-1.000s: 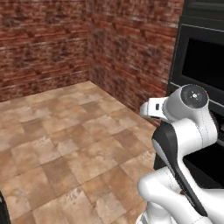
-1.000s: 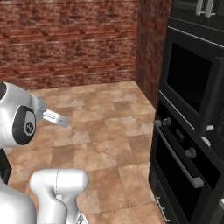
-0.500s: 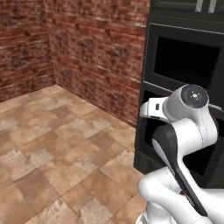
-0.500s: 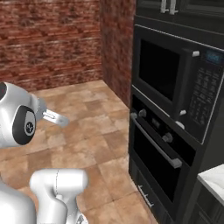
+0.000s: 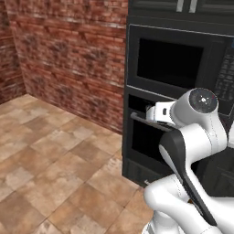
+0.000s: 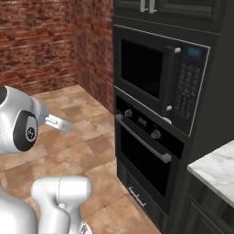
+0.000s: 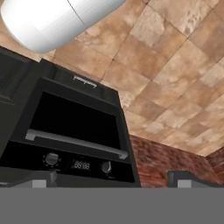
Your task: Pick the avocado and bread from the counter and place them on the plate. Then pick the jam from the cabinet and place it next to the plate. Lastly close the cabinet door.
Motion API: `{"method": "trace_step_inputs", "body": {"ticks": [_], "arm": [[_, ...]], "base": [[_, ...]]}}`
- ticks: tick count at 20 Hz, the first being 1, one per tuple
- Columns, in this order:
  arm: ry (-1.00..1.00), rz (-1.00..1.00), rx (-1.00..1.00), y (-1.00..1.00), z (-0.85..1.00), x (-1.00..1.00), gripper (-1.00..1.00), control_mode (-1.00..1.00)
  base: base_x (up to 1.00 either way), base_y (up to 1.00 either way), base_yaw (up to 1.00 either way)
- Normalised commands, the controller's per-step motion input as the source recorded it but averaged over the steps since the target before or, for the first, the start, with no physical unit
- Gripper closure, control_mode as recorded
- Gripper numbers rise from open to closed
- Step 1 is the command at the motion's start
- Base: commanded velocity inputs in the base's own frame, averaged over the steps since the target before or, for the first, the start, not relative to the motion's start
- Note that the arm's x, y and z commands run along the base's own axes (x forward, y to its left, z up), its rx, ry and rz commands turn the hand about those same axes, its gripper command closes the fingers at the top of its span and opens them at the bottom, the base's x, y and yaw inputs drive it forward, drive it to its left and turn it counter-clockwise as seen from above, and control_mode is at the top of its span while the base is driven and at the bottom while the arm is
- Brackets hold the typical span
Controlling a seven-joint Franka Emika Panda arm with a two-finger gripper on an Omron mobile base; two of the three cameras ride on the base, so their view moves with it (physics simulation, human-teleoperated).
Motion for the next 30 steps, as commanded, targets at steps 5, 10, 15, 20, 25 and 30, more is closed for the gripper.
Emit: {"method": "trace_step_inputs", "body": {"ticks": [5, 10, 15, 20, 25, 30], "arm": [[0.0, 0.0, 0.0, 0.0, 0.0, 0.0, -1.0, 1.0], [0.0, 0.0, 0.0, 0.0, 0.0, 0.0, -1.0, 1.0], [0.0, 0.0, 0.0, 0.0, 0.0, 0.0, -1.0, 1.0], [0.0, 0.0, 0.0, 0.0, 0.0, 0.0, -1.0, 1.0], [0.0, 0.0, 0.0, 0.0, 0.0, 0.0, -1.0, 1.0], [0.0, 0.0, 0.0, 0.0, 0.0, 0.0, -1.0, 1.0]], "base": [[0.0, 0.0, -0.32], [0.0, 0.0, -0.32], [0.0, 0.0, -0.3], [0.0, 0.0, -0.28], [0.0, 0.0, -0.28], [0.0, 0.0, -0.28]]}}
